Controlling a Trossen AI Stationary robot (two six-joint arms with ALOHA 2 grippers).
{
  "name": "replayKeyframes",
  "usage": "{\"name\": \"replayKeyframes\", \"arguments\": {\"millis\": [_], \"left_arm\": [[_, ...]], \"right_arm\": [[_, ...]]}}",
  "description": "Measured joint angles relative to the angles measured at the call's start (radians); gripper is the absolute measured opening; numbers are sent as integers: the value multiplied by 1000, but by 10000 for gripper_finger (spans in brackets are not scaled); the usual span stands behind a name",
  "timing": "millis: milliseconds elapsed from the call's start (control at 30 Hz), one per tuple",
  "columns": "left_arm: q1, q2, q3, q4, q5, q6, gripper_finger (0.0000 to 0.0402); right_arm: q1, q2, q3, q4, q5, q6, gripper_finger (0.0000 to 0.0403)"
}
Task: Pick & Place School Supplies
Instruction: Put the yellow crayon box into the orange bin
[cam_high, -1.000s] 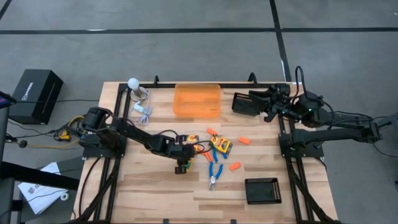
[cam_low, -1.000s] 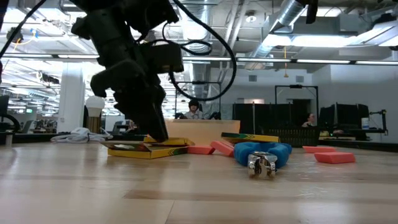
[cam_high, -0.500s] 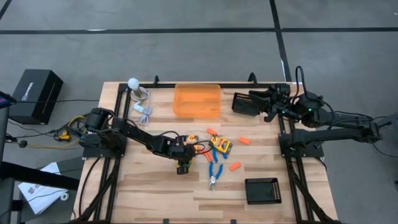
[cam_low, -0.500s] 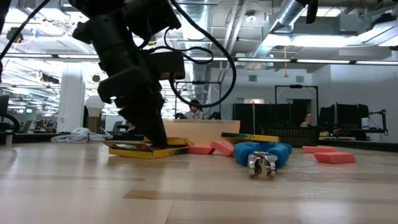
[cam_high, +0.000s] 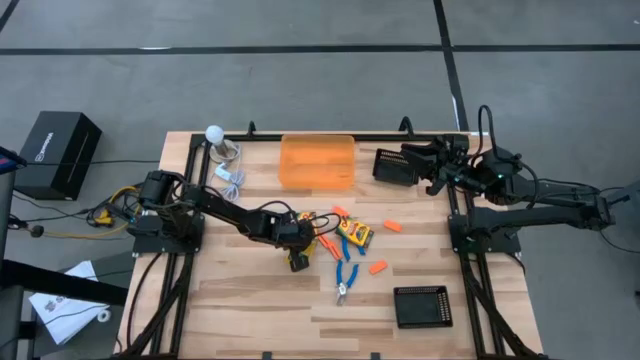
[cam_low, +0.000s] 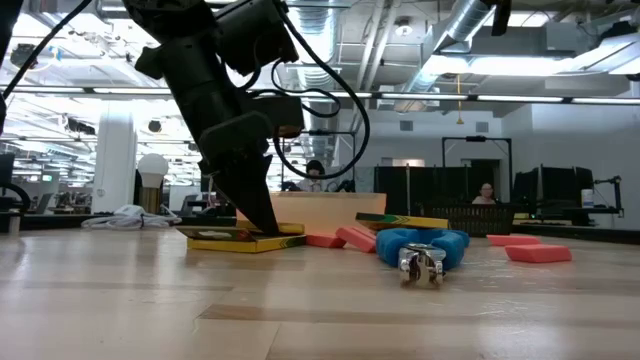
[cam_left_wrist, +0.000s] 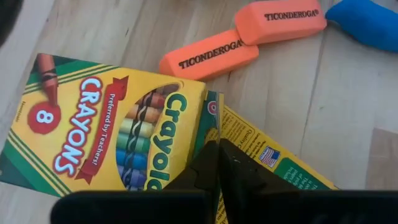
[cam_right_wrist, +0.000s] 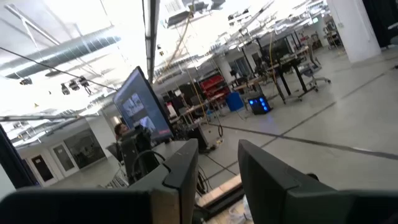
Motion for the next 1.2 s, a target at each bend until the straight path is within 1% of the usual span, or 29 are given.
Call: {"name": "replayKeyframes", "arguments": {"millis": [133, 300, 500, 700, 933, 1200], "left_arm": [[1, -45, 0, 6, 13, -9, 1], [17, -135, 48, 27, 18, -10, 0], [72, -215, 109, 31, -14, 18, 0], [168, -251, 142, 34, -31, 74, 0], [286, -248, 200, 45, -33, 170, 0], [435, -247, 207, 44, -24, 239, 0]], "right_arm": [[0, 0, 0, 42, 0, -12, 107], [-1, 0, 0, 50, 0, -25, 107], [-21, 0, 0, 52, -1, -27, 107], [-37, 0, 0, 70, -3, -27, 107], [-47, 0, 0, 82, -3, -27, 107], [-47, 0, 0, 83, -3, -27, 107]]}}
